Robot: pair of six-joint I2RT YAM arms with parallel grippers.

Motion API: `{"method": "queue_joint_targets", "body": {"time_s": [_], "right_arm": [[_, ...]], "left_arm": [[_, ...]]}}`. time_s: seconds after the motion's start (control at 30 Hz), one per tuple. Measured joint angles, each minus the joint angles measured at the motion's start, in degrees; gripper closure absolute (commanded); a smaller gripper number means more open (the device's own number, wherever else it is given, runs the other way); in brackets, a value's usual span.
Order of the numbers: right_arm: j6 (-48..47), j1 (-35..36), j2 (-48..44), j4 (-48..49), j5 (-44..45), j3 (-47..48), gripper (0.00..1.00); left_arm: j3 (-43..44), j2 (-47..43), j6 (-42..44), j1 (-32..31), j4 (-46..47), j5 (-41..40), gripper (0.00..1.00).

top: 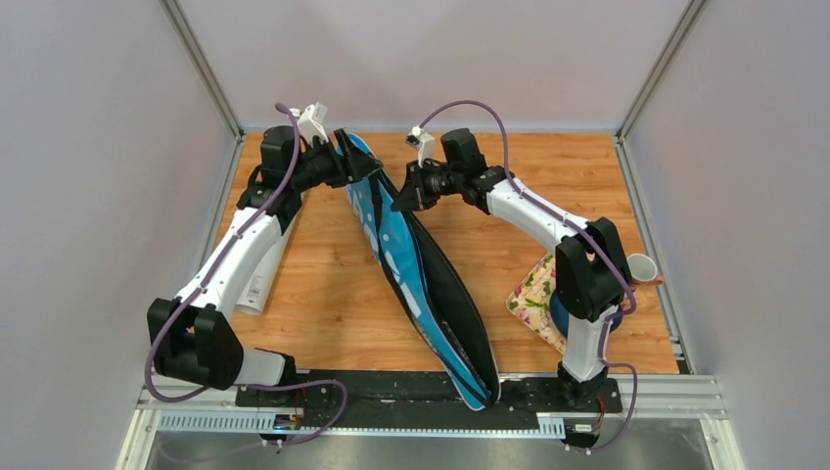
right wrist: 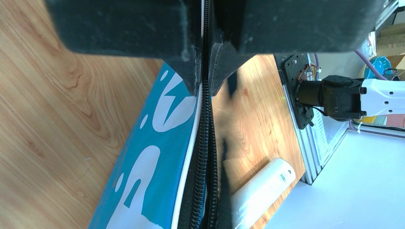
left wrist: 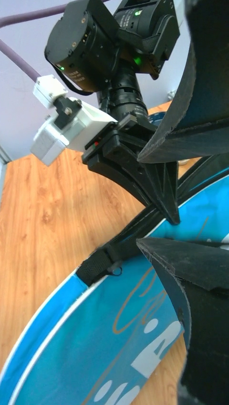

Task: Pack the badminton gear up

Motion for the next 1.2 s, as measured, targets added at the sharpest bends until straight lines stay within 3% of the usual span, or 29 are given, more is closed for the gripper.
{"method": "queue_joint_targets", "body": {"time_s": [0.1,0.23,0.33,0.4,0.53,0.67,0.87,1.2], "right_arm": [[0.0,0.0,0.0,0.0,-0.24,0.0,1.0],[0.0,0.0,0.0,-0.02,-0.57,0.0,1.0],[-0.02,0.0,0.0,-0.02,-0.9,0.0,1.0],[-0.02,0.0,0.0,-0.04,-1.14,0.0,1.0],[-0.02,0.0,0.0,-0.07,-1.49,0.0,1.0],[-0.04,0.0,0.0,-0.11,-1.62,0.0,1.0],[-0.07,0.0,0.0,-0.31,-1.62,0.0,1.0],[-0.22,-0.17,0.02,-0.68,-1.62,0.11,1.0]], "left_arm": [[-1.09,0.22,-0.63,1.16,0.48,2.78,0.33],[-2.38,-0.24,-1.07,2.1,1.9,2.84,0.63],[-7.41,-2.54,-2.47,3.56,4.15,1.73,0.73],[-10.29,-3.56,-4.2,5.05,5.35,1.36,0.73],[-14.64,-3.65,-8.83,8.17,9.86,0.42,0.63],[-15.8,-0.85,-13.92,9.49,15.65,1.38,0.66],[-17.05,5.92,-22.95,9.66,27.78,5.42,0.63],[-18.78,9.05,-31.85,9.7,41.07,8.52,0.66]]}}
